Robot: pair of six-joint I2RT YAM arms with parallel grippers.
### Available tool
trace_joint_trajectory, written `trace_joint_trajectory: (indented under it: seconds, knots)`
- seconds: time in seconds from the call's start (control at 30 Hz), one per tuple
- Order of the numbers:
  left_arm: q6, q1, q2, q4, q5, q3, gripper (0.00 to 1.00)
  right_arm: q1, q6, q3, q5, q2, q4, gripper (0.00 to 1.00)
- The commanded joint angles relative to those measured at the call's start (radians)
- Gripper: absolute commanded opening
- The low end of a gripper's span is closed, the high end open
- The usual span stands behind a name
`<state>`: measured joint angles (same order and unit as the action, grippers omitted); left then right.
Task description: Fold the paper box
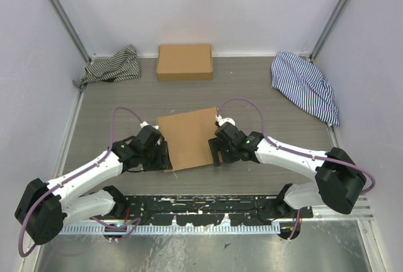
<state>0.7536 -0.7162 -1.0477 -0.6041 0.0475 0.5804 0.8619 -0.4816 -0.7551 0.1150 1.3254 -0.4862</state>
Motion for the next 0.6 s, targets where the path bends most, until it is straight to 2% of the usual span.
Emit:
trace_joint_trajectory:
  seconds: [0.0, 0.27, 0.4, 0.47, 0.57]
  knots:
    - [-0.010, -0.004, -0.003, 0.010, -0.083, -0.017, 0.61, 0.005, -0.012, 0.010, 0.084, -0.021, 0.036, 0.83]
    - [0.006, -0.003, -0.046, 0.052, -0.175, -0.020, 0.60, 0.005, -0.023, 0.025, 0.124, 0.050, 0.096, 0.77]
    - [0.004, -0.004, 0.006, 0.021, -0.188, -0.010, 0.59, 0.009, -0.015, 0.000, 0.082, -0.015, 0.059, 0.71]
    - [-0.005, -0.005, 0.060, -0.022, -0.191, 0.002, 0.58, 0.011, -0.004, -0.034, 0.055, -0.076, 0.014, 0.64]
    - [-0.011, -0.004, 0.156, -0.075, -0.187, 0.021, 0.51, 0.011, 0.016, -0.107, 0.042, -0.162, -0.049, 0.46]
